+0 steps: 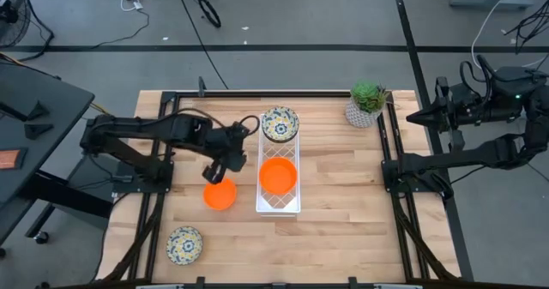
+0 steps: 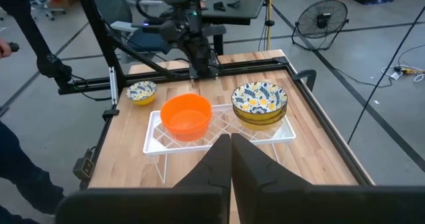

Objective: Pick & Place Mini bowls
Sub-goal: Stack the orange bowl on top of the orange bowls on the shelf

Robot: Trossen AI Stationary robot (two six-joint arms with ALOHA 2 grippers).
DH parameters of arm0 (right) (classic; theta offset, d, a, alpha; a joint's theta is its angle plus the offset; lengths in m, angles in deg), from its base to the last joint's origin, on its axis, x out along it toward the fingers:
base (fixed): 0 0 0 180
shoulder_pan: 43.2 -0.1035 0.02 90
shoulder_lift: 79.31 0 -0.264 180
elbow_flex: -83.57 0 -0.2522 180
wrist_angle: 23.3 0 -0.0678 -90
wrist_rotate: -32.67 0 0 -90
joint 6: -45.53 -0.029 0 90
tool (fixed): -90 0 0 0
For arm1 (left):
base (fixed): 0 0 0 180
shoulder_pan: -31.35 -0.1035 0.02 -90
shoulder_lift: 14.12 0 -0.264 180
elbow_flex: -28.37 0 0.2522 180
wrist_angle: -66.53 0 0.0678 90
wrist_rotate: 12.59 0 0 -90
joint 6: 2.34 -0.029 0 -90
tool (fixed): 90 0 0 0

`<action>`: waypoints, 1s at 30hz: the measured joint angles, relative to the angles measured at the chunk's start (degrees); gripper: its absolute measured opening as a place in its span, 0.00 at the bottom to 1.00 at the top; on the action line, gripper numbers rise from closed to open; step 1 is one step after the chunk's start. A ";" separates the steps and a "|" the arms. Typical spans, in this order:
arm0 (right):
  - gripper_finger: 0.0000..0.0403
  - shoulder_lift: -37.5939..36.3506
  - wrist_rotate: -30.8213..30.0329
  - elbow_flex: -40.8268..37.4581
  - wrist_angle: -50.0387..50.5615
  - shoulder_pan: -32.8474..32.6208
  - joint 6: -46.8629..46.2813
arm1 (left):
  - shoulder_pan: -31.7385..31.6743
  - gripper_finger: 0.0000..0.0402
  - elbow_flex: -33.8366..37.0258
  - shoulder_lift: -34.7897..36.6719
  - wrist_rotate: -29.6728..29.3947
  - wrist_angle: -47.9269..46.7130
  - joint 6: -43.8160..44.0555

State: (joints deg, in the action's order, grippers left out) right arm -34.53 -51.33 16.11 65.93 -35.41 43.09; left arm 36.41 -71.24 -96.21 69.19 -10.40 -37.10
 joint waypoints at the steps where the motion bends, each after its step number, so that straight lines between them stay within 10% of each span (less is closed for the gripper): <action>1: 0.03 0.00 0.00 0.00 0.00 0.00 -0.01 | 0.61 0.01 -0.03 0.25 0.02 0.05 1.39; 30: 0.03 0.00 0.00 0.00 0.00 0.00 0.00 | 13.33 0.06 0.04 -0.04 1.88 -4.15 45.36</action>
State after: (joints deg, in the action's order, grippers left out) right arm -34.53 -51.33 16.11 65.93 -35.40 43.09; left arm 49.75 -71.20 -96.25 71.07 -14.56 8.26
